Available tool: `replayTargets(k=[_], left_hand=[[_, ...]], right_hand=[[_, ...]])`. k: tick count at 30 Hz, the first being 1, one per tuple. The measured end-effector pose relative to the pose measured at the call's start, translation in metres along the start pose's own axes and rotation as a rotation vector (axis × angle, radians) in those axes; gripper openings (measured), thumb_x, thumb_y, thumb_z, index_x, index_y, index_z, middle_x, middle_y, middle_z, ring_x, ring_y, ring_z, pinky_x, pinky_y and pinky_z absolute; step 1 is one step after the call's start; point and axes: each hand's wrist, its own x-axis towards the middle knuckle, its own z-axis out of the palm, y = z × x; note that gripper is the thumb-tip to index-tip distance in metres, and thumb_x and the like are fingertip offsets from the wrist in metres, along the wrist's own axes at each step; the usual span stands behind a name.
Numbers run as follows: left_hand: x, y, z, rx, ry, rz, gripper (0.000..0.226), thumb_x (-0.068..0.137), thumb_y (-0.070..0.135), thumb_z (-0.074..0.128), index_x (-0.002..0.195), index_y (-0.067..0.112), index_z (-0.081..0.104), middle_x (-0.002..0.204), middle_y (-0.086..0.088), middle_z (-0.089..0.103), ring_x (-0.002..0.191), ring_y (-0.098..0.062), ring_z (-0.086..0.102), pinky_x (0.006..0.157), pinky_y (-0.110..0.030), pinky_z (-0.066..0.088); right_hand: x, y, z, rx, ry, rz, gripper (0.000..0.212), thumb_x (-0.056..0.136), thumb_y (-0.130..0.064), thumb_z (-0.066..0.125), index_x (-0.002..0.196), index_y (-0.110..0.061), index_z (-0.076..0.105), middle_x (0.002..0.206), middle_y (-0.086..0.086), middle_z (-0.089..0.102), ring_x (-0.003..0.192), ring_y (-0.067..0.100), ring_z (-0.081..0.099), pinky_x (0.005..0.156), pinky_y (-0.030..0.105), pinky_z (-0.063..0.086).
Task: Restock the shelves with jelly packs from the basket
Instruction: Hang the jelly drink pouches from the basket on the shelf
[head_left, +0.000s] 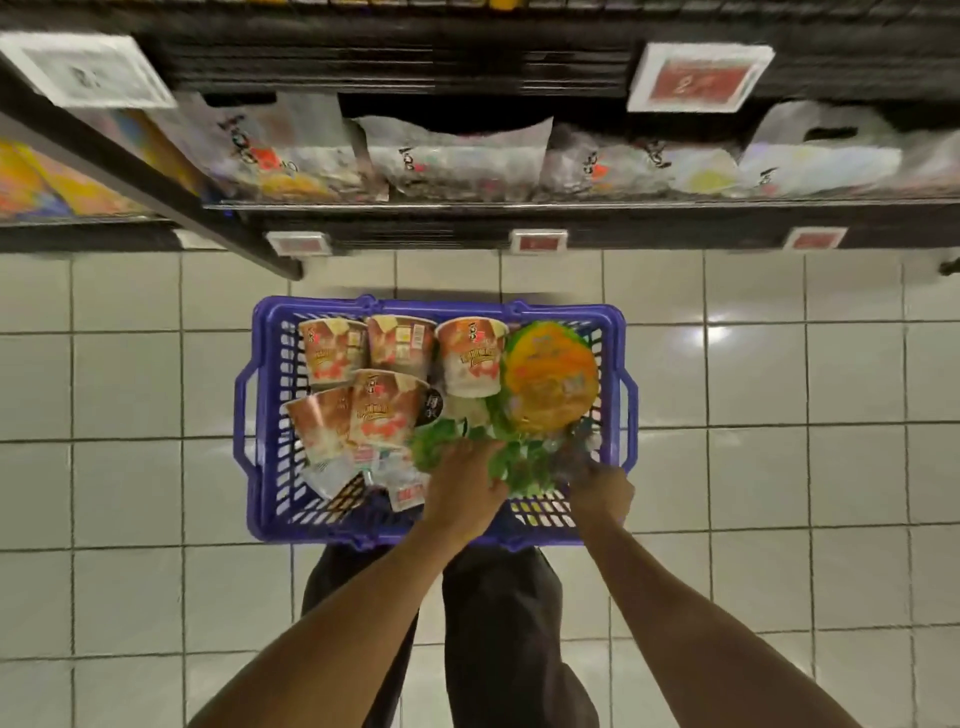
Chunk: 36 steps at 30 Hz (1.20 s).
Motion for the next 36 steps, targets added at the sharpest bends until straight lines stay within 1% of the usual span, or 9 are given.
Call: replayTargets(k=[3,6,9,14,17,23,27,33,36], left_hand=[[-0.004,0.007,-0.002,-0.038,-0.033,0.04,0.058,0.084,0.017,0.067,0.139,0.024,0.048,0.14,-0.001,0.05,0.128,-0.022,0.046,0.103,-0.033,0.039],[-0.009,0.013,-0.003,-0.155,-0.125,0.025,0.076,0.075,0.008,0.076,0.142,0.026,0.043,0.141,0.0,0.047,0.123,-0.021,0.052,0.094,-0.033,0.049],[-0.014,0.018,-0.004,-0.364,-0.116,-0.001,0.077,0.072,0.014,0.084,0.138,0.018,0.045,0.131,0.001,0.056,0.111,-0.018,0.061,0.082,-0.024,0.054],[-0.018,0.019,-0.011,-0.524,0.061,-0.029,0.035,0.088,0.013,0.069,0.122,0.009,0.059,0.103,-0.003,0.065,0.088,-0.018,0.061,0.073,-0.03,0.049],[-0.018,0.014,-0.016,-0.529,0.045,-0.092,0.026,0.095,0.01,0.059,0.121,0.009,0.058,0.092,-0.007,0.062,0.075,-0.018,0.056,0.064,-0.026,0.041],[-0.03,0.004,-0.03,-0.824,-0.071,-0.334,0.014,0.098,0.01,0.042,0.097,0.012,0.055,0.069,-0.001,0.049,0.057,-0.01,0.043,0.044,-0.011,0.034],[-0.04,0.006,-0.043,-0.852,-0.136,-0.289,0.014,0.1,0.012,0.041,0.096,0.02,0.052,0.081,-0.008,0.051,0.069,-0.016,0.047,0.052,-0.011,0.039],[-0.051,0.021,-0.063,-0.834,-0.101,-0.213,0.021,0.101,0.017,0.048,0.119,0.028,0.049,0.094,0.007,0.063,0.074,0.008,0.062,0.063,-0.006,0.047],[-0.058,0.033,-0.079,-0.776,-0.021,-0.188,0.017,0.103,0.025,0.045,0.119,0.029,0.048,0.094,0.002,0.064,0.073,-0.009,0.062,0.067,-0.017,0.049]], right_hand=[[-0.022,0.001,-0.001,-0.063,0.102,-0.089,0.04,0.094,-0.046,0.054,0.092,-0.011,0.073,0.087,0.014,0.071,0.08,0.034,0.066,0.062,0.029,0.043],[-0.049,-0.008,-0.001,-0.1,0.185,-0.287,0.034,0.088,-0.047,0.054,0.072,-0.02,0.066,0.06,-0.006,0.06,0.061,0.019,0.063,0.049,0.019,0.036],[-0.066,-0.019,-0.001,0.115,0.14,-0.418,0.037,0.089,-0.045,0.06,0.062,-0.019,0.061,0.051,-0.006,0.059,0.048,0.01,0.055,0.045,0.023,0.038],[-0.074,-0.037,-0.001,0.334,0.008,-0.544,0.028,0.092,-0.031,0.064,0.064,-0.028,0.064,0.056,-0.012,0.064,0.055,0.003,0.059,0.049,0.009,0.037],[-0.072,-0.039,0.002,0.475,-0.044,-0.477,0.027,0.098,-0.032,0.056,0.076,-0.027,0.071,0.068,-0.006,0.071,0.06,0.01,0.063,0.054,0.02,0.045],[-0.059,-0.031,0.006,0.357,-0.192,-0.326,0.026,0.097,-0.033,0.057,0.118,-0.019,0.063,0.106,-0.007,0.066,0.096,0.012,0.062,0.067,0.008,0.042],[-0.069,-0.031,0.001,0.456,-0.395,-0.251,0.014,0.097,-0.031,0.059,0.094,-0.031,0.072,0.09,-0.015,0.074,0.09,0.007,0.069,0.08,0.024,0.053],[-0.091,-0.038,-0.015,0.516,-0.333,-0.25,0.009,0.088,-0.027,0.071,0.079,-0.026,0.073,0.07,-0.014,0.074,0.065,-0.001,0.069,0.054,0.01,0.049],[-0.104,-0.047,-0.028,0.498,-0.286,-0.302,0.016,0.087,-0.024,0.073,0.07,-0.025,0.072,0.061,-0.009,0.07,0.053,-0.001,0.062,0.049,0.01,0.045]])
